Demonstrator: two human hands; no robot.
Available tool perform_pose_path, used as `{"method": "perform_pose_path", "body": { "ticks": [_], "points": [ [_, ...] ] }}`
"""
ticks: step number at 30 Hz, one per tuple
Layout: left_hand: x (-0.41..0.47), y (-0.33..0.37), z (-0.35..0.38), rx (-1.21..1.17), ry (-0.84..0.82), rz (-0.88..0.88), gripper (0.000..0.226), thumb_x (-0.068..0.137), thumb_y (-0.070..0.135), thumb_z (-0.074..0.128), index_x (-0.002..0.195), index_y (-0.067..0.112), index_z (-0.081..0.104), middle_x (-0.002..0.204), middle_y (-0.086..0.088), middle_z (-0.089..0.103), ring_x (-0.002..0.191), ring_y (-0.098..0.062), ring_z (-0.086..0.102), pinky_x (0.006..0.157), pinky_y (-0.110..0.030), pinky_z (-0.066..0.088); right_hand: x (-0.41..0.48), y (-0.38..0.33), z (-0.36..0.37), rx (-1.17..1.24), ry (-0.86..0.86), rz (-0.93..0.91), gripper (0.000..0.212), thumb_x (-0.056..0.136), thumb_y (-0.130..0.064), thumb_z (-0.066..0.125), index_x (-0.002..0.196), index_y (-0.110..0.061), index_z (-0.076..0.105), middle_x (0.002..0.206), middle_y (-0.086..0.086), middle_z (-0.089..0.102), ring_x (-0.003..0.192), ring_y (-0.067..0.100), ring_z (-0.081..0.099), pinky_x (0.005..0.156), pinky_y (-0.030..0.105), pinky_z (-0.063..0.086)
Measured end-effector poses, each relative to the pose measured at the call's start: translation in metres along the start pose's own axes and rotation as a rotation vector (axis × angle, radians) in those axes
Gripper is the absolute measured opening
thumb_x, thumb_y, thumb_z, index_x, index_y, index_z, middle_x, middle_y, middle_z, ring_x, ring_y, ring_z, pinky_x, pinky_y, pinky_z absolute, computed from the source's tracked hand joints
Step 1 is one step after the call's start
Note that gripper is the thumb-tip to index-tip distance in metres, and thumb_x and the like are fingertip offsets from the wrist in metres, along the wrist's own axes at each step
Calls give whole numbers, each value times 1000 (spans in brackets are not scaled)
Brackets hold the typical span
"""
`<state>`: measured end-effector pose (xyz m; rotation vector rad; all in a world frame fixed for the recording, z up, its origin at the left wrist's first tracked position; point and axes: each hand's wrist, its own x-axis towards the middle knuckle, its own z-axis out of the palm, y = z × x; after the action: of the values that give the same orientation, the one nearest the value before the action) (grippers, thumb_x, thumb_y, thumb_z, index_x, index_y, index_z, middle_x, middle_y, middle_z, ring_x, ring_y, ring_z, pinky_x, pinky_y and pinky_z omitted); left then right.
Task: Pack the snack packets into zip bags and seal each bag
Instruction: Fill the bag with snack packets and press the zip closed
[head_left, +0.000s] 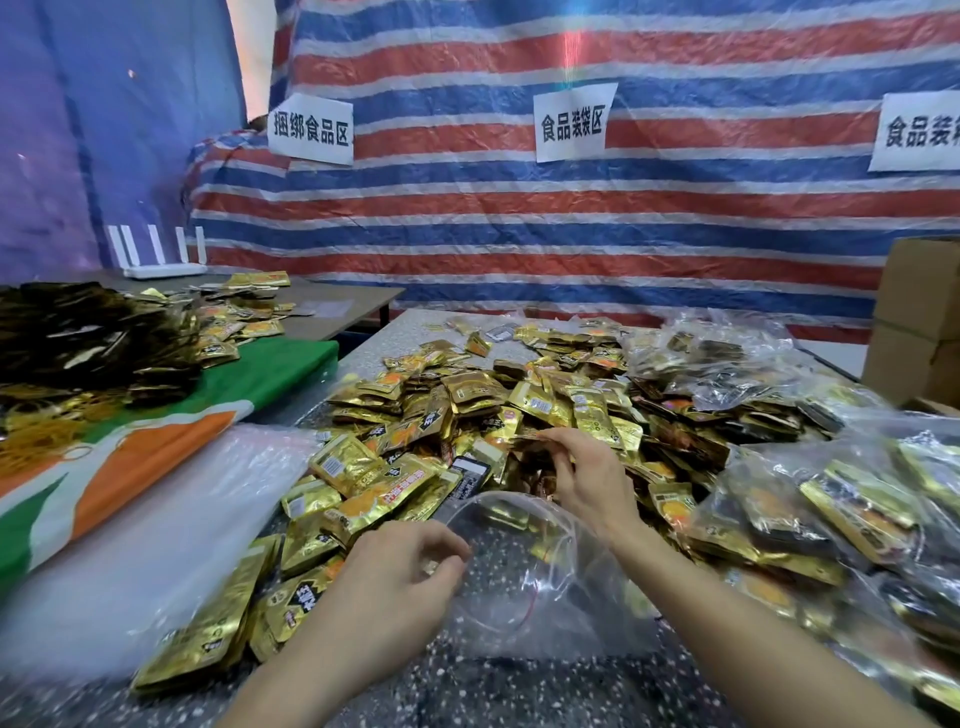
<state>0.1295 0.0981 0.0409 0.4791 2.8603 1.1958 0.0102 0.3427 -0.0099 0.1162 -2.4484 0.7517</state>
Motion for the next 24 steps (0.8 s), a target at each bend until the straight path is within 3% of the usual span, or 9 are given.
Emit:
{"method": "perform_pose_path", "body": {
  "ticks": [2, 5, 9, 12, 16, 18, 20, 22, 24],
  "points": [
    [1, 0, 1, -20, -9, -19, 16, 96, 26, 59, 107, 29, 72, 101, 19, 68, 74, 1, 66, 68, -21, 55, 1, 2, -9, 145, 32, 15, 28, 102, -11, 53, 123, -17, 70, 118, -1, 71, 105, 11, 62, 93, 32, 52],
    [1, 2, 3, -46, -21, -34, 15, 96, 23, 59, 104, 28, 71, 104, 16, 67, 67, -6, 70, 68, -27, 59, 1, 2, -20, 258, 76, 88, 26, 102, -14, 53, 118, -26, 70, 102, -5, 74, 76, -2, 61, 69, 19, 52],
    [0, 7, 4, -106, -38, -42, 11, 95, 20, 61, 100, 23, 70, 102, 9, 68, 60, -11, 72, 69, -38, 61, 7, -4, -35, 500, 150, 288, 24, 105, -24, 50, 115, -24, 72, 92, 0, 77, 81, 22, 75, 75, 46, 62],
    [-1, 12, 5, -157, -41, -37, 6, 94, 22, 65, 97, 22, 70, 98, 6, 69, 60, -15, 73, 66, -39, 62, 10, -6, -47, 601, 146, 398, 22, 100, -27, 61, 115, -17, 74, 85, 2, 78, 72, 23, 77, 71, 45, 64],
    [-3, 17, 8, -210, -36, -36, 8, 93, 16, 66, 89, 23, 69, 87, 2, 69, 62, -21, 72, 61, -34, 62, 11, -11, -54, 636, 162, 577, 14, 95, -23, 69, 86, -12, 72, 65, -8, 66, 60, 25, 75, 70, 47, 64],
    [-4, 19, 9, -235, -39, -40, 14, 93, 11, 65, 85, 22, 68, 82, 1, 69, 60, -19, 71, 58, -31, 61, 11, -12, -55, 736, 201, 669, 10, 96, -20, 68, 102, -13, 65, 62, -6, 60, 60, 29, 75, 66, 43, 64],
    [-5, 19, 8, -233, -45, -43, 15, 94, 11, 64, 84, 22, 68, 81, 0, 68, 59, -16, 71, 58, -32, 60, 11, -10, -58, 787, 227, 734, 40, 97, -19, 67, 133, -3, 58, 61, 0, 64, 61, 29, 75, 55, 34, 62],
    [-4, 18, 5, -216, -48, -45, 12, 95, 13, 63, 87, 20, 69, 83, -2, 68, 60, -17, 72, 61, -37, 62, 8, -10, -62, 784, 232, 766, 49, 98, -18, 66, 138, 6, 52, 54, -5, 65, 53, 22, 73, 46, 27, 57],
    [-3, 18, 3, -192, -39, -37, 7, 94, 16, 65, 89, 20, 69, 86, -2, 69, 58, -15, 71, 58, -33, 61, 6, -8, -66, 807, 263, 789, 51, 98, -17, 65, 138, 9, 48, 62, 3, 67, 45, 15, 68, 39, 24, 51]
  ]
}}
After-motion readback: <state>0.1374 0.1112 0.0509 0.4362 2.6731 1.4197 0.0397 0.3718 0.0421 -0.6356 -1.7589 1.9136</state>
